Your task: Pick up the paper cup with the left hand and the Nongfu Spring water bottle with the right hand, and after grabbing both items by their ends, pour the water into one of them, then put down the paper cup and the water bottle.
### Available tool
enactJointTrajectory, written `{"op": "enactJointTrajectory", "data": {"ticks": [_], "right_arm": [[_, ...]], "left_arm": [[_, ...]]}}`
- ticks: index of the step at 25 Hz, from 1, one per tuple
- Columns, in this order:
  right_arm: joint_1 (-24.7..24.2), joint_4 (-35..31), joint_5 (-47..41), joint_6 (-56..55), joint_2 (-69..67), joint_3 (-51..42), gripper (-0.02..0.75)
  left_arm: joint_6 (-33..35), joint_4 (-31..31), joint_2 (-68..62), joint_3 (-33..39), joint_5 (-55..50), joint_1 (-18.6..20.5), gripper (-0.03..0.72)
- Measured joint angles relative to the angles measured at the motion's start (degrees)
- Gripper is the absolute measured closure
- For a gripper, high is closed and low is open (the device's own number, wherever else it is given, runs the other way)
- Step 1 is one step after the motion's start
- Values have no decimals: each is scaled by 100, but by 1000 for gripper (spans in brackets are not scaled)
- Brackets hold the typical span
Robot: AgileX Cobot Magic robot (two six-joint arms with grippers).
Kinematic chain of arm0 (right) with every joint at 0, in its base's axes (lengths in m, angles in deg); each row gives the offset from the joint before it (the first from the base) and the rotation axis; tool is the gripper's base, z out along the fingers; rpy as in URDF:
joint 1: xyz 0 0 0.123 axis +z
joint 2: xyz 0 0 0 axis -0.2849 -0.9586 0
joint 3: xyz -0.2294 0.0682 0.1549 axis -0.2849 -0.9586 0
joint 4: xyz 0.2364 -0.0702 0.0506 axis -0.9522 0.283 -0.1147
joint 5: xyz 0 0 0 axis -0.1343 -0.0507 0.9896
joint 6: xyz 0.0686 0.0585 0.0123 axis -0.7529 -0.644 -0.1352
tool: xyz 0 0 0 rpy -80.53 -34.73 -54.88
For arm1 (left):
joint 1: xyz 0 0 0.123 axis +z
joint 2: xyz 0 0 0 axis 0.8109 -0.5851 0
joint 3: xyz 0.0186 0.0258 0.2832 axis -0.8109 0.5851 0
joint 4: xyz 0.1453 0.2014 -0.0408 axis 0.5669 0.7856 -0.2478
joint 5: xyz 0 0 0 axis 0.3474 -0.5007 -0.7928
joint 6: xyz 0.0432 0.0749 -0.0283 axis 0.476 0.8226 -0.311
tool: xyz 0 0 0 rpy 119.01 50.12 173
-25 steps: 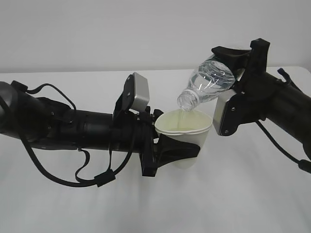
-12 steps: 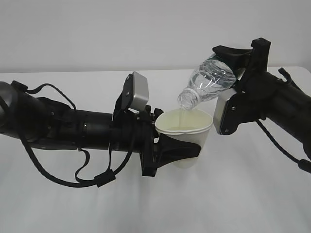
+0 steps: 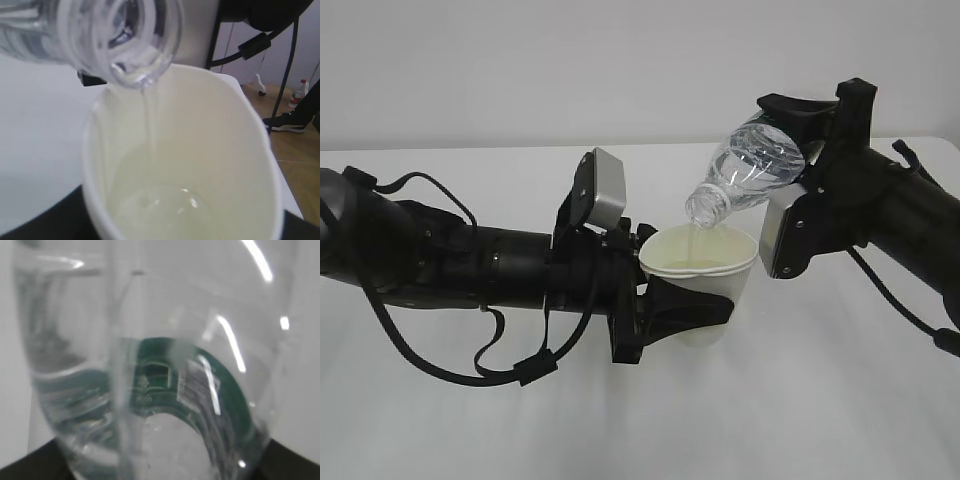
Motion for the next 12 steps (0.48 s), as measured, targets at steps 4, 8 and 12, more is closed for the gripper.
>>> {"op": "enactJointTrajectory", "data": {"ticks": [4, 8, 12], "right_arm": [[0, 0, 0, 33, 0, 0, 318], [0, 0, 0, 46, 0, 0, 318], [0, 0, 0, 46, 0, 0, 318]], "left_arm": [[0, 0, 0, 0, 0, 0, 294], [0, 84, 0, 0, -35, 0, 294], [0, 106, 0, 0, -45, 0, 294]]}}
